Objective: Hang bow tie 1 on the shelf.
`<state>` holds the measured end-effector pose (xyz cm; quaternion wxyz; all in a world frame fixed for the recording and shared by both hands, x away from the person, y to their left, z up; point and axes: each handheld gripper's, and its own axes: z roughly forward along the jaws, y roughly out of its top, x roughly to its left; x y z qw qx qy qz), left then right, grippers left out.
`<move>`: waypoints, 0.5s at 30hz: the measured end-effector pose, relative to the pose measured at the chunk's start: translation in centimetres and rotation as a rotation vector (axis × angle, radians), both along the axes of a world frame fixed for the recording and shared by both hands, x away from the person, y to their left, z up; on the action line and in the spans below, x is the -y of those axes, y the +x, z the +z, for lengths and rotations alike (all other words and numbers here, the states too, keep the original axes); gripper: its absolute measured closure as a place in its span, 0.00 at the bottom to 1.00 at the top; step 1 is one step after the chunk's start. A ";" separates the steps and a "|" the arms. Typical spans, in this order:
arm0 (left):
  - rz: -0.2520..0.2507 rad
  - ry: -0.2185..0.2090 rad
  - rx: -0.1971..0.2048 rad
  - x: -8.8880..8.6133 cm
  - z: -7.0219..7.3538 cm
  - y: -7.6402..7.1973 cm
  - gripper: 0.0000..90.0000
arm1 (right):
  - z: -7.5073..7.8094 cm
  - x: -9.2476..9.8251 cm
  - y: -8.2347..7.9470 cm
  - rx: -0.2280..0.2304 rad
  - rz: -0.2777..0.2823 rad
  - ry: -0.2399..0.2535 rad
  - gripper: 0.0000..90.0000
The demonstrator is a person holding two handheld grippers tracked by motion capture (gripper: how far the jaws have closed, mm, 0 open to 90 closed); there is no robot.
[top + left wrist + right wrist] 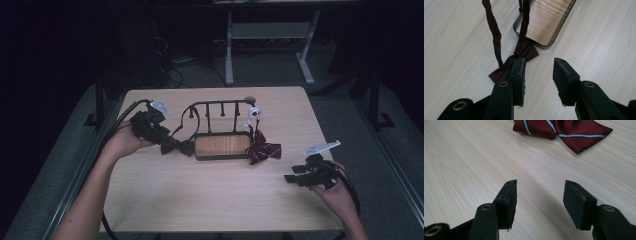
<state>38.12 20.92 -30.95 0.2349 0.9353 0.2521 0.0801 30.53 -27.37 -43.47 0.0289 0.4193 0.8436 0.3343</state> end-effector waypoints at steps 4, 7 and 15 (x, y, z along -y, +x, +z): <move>-0.004 -0.003 0.005 -0.2 -0.5 -0.3 0.65 | 0.0 0.1 0.0 0.002 0.000 0.003 0.49; 0.000 -0.010 0.008 -0.3 -1.0 -0.6 0.63 | -0.1 0.1 0.0 0.000 -0.003 0.002 0.49; -0.004 -0.022 0.011 -0.6 -2.1 -1.4 0.58 | 0.0 0.2 0.0 -0.003 -0.013 0.007 0.49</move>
